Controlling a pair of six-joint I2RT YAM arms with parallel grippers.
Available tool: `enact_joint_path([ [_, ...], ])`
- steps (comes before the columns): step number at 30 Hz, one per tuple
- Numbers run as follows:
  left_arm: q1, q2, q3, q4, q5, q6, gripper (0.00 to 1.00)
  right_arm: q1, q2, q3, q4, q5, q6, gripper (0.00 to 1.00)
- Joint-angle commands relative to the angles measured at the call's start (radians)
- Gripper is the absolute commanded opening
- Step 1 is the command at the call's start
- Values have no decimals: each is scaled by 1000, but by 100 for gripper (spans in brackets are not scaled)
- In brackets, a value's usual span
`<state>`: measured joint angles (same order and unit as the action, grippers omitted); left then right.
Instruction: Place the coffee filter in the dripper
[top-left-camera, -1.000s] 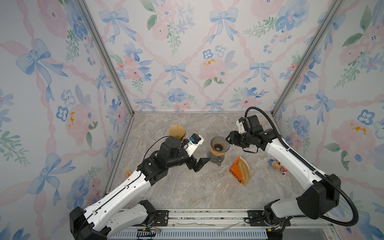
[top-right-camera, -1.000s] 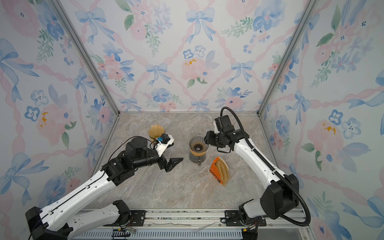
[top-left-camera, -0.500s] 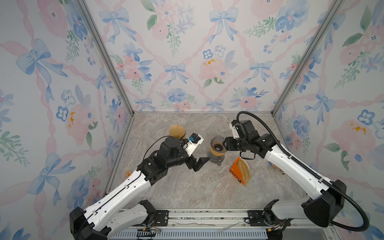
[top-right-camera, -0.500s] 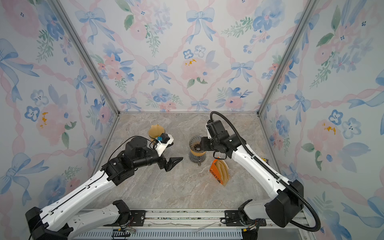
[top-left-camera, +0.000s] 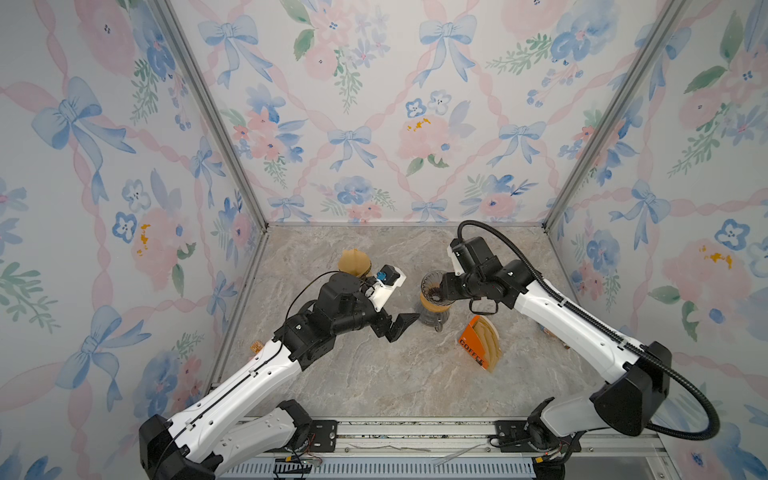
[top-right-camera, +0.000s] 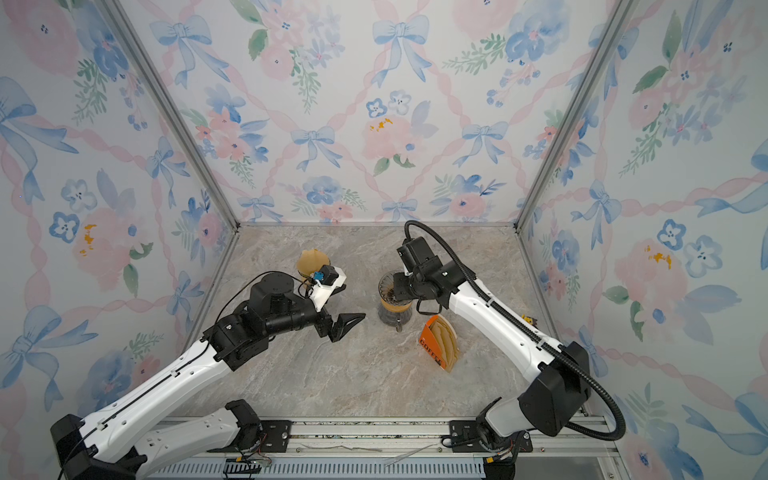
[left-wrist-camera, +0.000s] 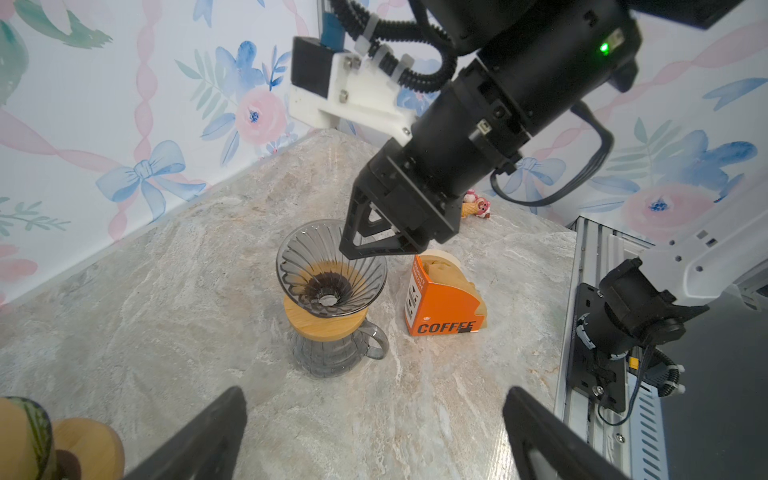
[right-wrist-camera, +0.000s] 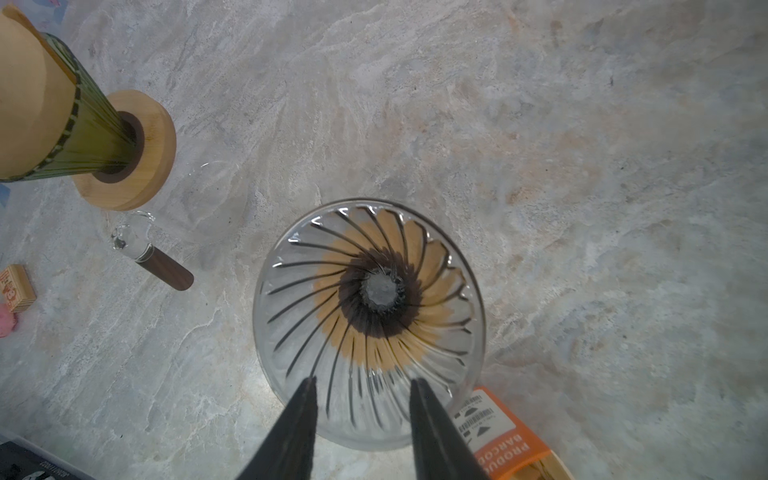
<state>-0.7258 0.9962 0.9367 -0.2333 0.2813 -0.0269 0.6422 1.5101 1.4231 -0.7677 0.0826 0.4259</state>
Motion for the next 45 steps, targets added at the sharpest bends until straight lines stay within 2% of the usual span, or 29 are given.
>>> enact_joint_path([
  [1, 6, -11, -11, 20, 9, -9, 98, -1, 51, 50, -39, -13, -20, 36],
  [17, 8, -15, -10, 22, 14, -8, 98, -19, 215, 158, -24, 25, -26, 27],
  [32, 9, -7, -11, 21, 13, -9, 98, -41, 260, 186, -5, 3, -28, 25],
  [37, 12, -6, -13, 21, 1, -7, 98, -37, 234, 161, 5, -9, -27, 24],
  [45, 11, 30, -19, 43, -17, -17, 98, -34, 61, 47, 51, -23, -13, 30],
])
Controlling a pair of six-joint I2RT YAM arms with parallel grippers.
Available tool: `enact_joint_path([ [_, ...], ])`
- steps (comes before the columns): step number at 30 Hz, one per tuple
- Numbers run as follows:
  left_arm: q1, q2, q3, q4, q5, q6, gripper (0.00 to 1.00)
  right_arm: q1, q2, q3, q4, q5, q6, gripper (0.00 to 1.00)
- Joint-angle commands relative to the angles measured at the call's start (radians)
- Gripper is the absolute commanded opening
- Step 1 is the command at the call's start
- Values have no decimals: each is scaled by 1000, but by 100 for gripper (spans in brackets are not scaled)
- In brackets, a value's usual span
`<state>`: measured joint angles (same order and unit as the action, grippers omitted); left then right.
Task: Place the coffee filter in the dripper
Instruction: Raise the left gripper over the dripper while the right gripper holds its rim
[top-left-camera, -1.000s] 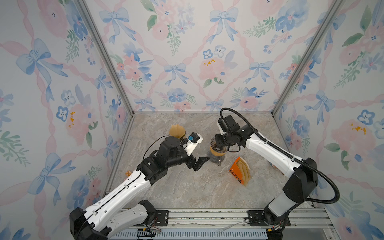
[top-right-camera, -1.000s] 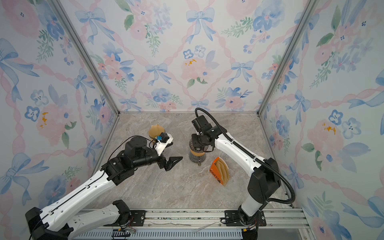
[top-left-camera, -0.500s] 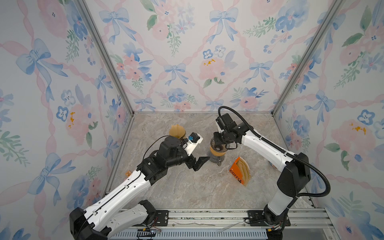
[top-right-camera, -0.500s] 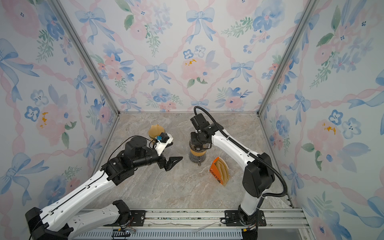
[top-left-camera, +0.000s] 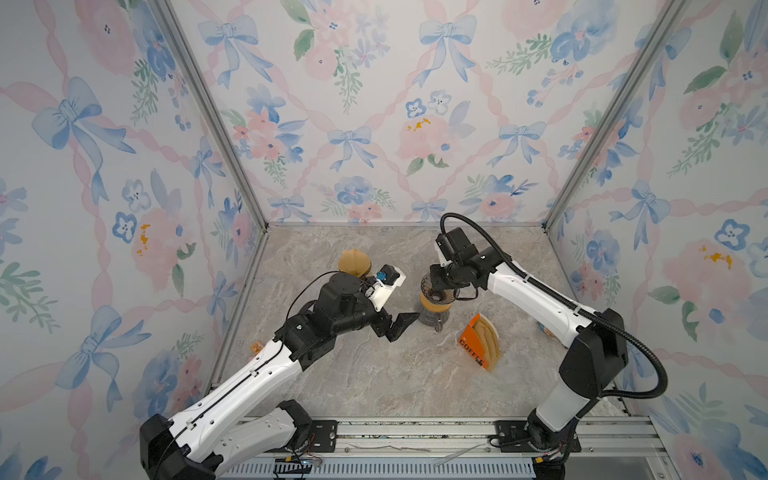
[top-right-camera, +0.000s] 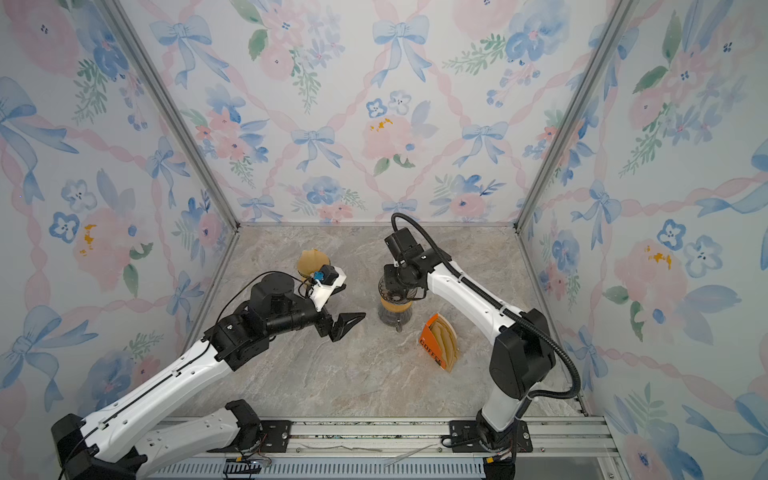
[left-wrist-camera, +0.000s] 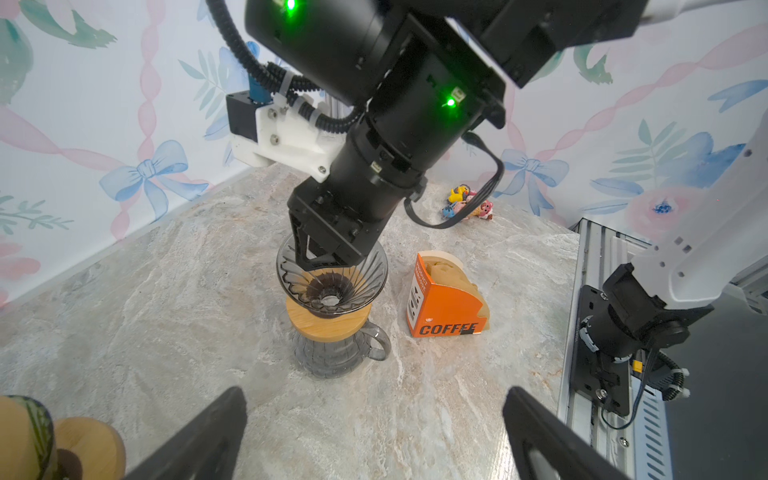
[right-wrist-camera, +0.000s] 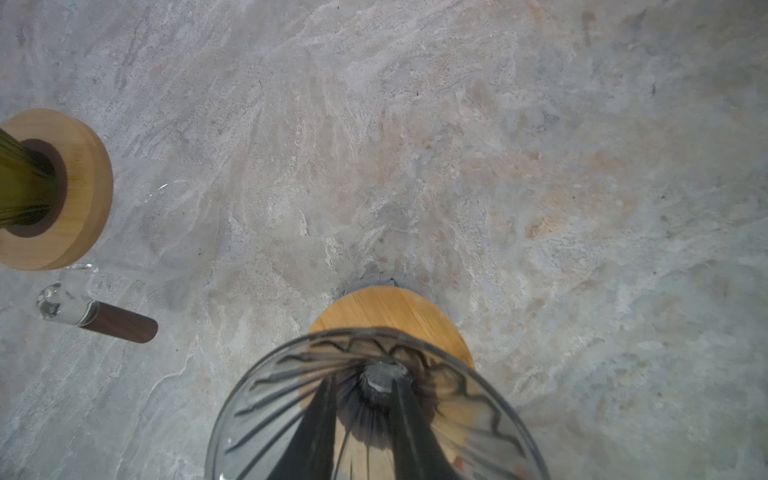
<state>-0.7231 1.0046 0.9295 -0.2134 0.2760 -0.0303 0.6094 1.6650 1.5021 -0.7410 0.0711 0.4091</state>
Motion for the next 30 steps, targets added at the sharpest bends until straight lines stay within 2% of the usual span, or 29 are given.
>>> enact_joint_path([
  [1, 7, 31, -7, 24, -16, -13, 98, -8, -112, -44, 27, -13, 8, 30],
  [7, 8, 132, 66, 21, -31, -33, 98, -85, -226, -138, 52, -88, 55, 34],
  [9, 8, 184, 107, 19, -75, -74, 98, -116, -247, -161, 55, -119, 62, 34],
  [13, 8, 323, 245, -9, -132, -143, 98, -164, -285, -214, 81, -156, 76, 34],
  [20, 9, 582, 465, -81, -137, -220, 98, -261, -330, -319, 150, -215, 139, 34],
  [26, 24, 708, 560, -121, -109, -257, 90, -277, -308, -349, 229, -354, 148, 30],
  [30, 60, 750, 601, -121, 3, -276, 84, -275, -299, -368, 269, -376, 163, 29],
])
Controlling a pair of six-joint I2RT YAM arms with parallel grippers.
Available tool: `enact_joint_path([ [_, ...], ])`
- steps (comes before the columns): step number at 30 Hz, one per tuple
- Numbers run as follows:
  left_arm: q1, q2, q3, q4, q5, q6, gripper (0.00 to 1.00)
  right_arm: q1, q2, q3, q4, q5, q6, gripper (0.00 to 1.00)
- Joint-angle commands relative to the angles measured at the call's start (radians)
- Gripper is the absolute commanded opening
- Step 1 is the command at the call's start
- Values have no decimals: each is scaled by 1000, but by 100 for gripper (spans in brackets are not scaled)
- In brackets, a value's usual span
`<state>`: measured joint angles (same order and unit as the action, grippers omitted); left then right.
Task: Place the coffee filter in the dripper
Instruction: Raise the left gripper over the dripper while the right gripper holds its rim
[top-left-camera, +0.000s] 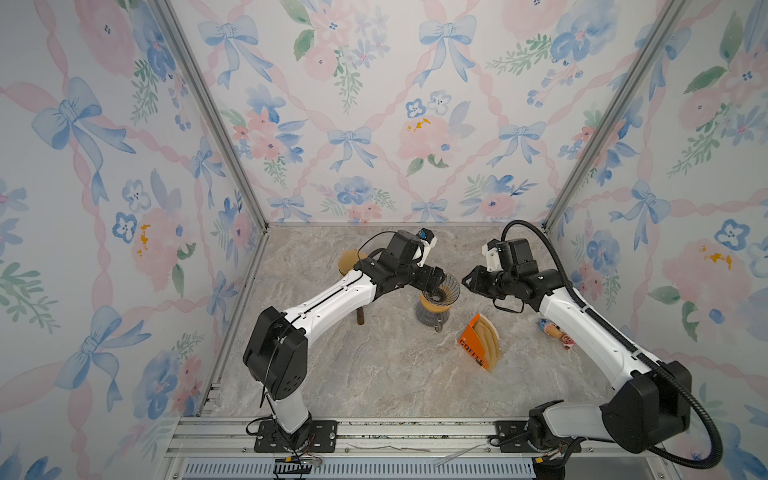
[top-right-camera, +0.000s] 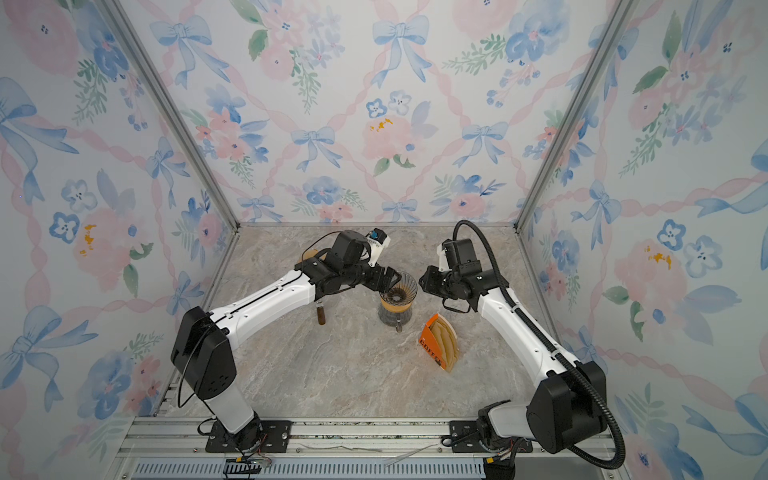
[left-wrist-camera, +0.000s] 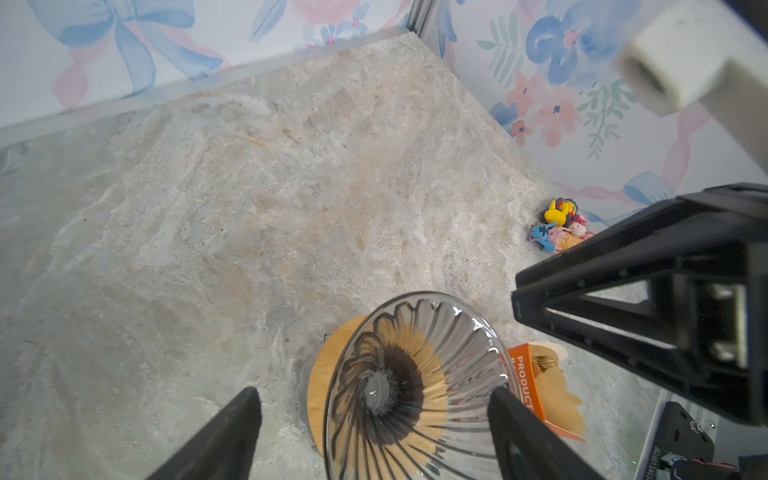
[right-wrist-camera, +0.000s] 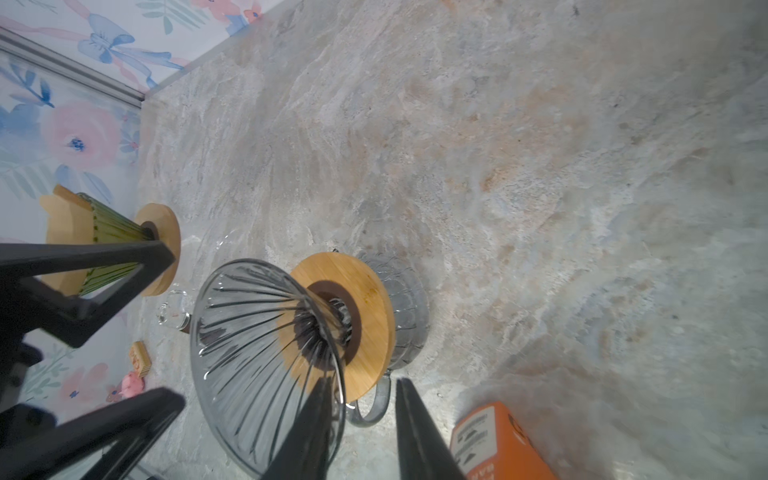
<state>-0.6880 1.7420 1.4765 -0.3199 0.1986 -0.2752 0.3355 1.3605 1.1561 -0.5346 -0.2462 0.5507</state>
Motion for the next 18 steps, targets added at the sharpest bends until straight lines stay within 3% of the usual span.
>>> enact_joint_path([
  [1, 28, 20, 61, -15, 91, -29, 83, -3, 7, -24, 68, -60, 25, 29],
  [18, 62, 70, 31, -45, 123, 17, 60, 4, 14, -110, 105, -86, 50, 26],
])
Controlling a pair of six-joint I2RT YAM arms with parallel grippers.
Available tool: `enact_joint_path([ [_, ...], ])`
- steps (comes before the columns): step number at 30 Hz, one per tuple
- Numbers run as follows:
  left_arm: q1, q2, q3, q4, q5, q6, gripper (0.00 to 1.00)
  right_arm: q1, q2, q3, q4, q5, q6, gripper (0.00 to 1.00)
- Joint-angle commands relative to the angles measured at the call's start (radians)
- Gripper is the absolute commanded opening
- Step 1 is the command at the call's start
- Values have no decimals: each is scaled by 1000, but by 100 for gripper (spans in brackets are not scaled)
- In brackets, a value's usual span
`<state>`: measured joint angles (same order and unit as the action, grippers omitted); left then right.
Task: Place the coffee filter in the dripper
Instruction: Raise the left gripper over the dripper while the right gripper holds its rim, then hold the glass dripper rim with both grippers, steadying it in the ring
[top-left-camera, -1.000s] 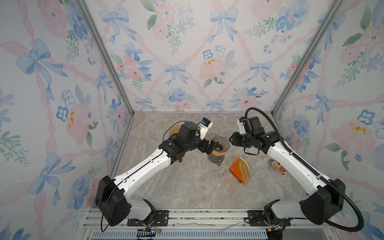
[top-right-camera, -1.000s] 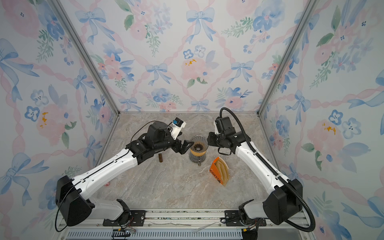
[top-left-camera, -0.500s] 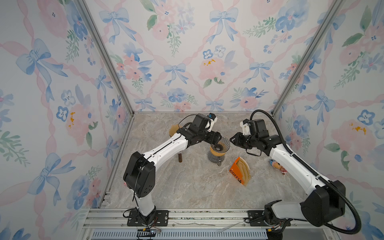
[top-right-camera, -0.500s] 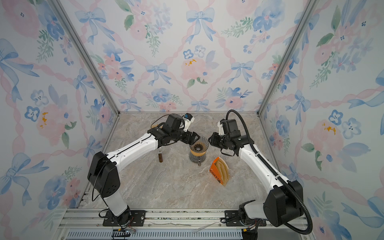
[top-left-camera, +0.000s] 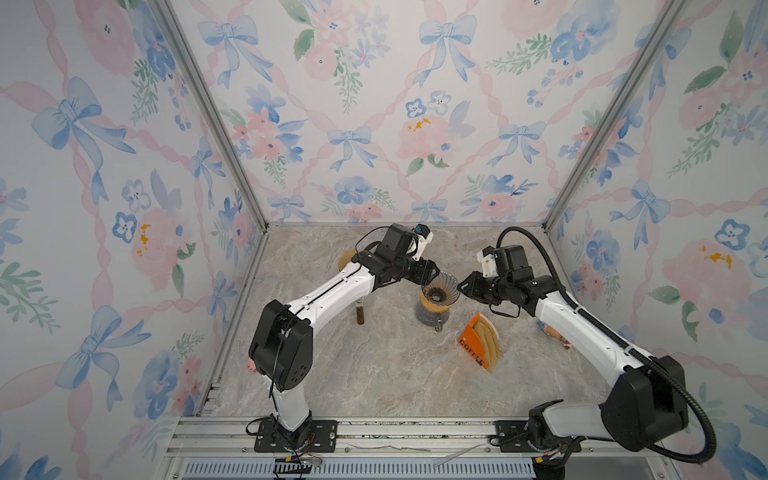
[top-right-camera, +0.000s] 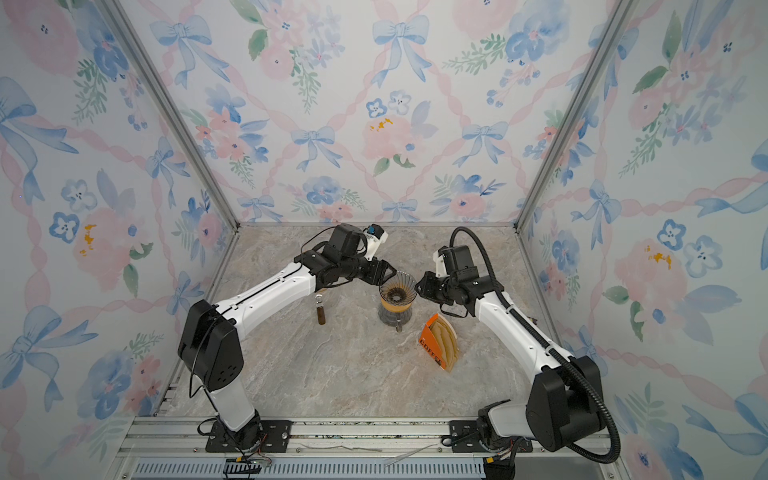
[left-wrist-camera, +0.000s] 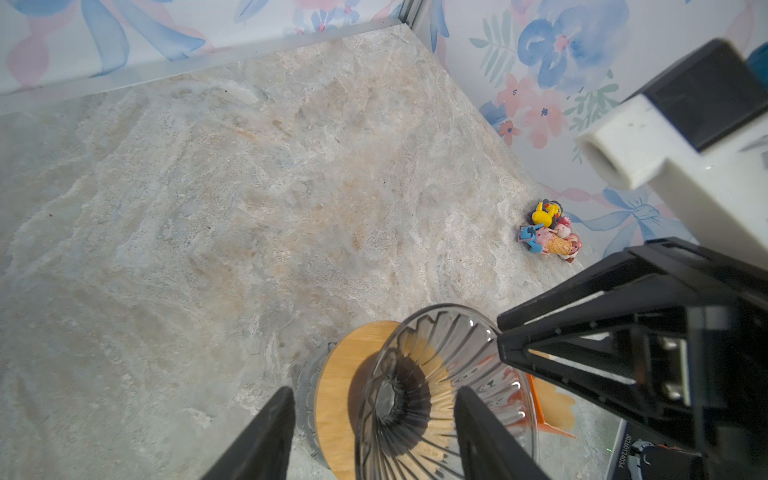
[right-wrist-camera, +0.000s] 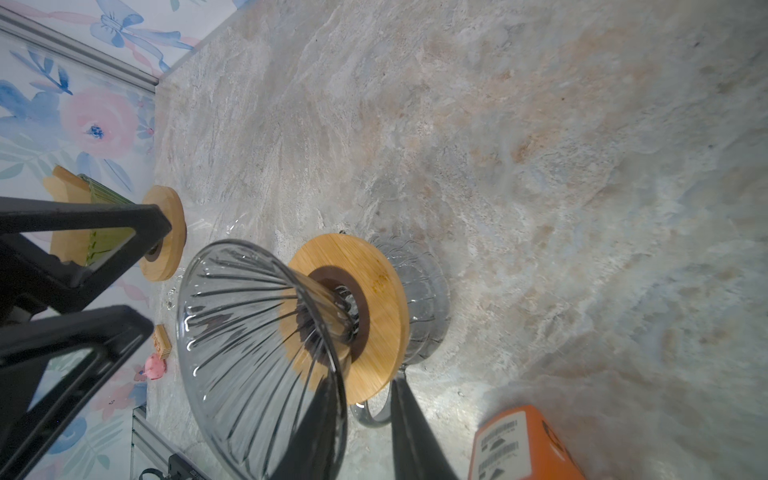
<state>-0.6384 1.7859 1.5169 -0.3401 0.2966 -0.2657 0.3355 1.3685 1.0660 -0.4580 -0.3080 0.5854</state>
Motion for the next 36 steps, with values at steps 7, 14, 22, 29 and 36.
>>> enact_joint_path([
  [7, 42, 52, 5, -40, 40, -14, 45, 9, 24, -18, 65, -31, 33, 21],
  [14, 51, 69, 10, -43, 72, -18, 39, 21, 45, 6, 69, -28, 33, 17],
  [22, 50, 63, 8, -43, 74, -17, 35, 25, 55, 26, 68, -23, 33, 14],
  [29, 51, 57, 6, -52, 53, -15, 31, 33, 61, 51, 49, -14, 33, 13],
  [36, 50, 49, 4, -52, 53, -10, 30, 40, 65, 49, 40, -1, 33, 12],
])
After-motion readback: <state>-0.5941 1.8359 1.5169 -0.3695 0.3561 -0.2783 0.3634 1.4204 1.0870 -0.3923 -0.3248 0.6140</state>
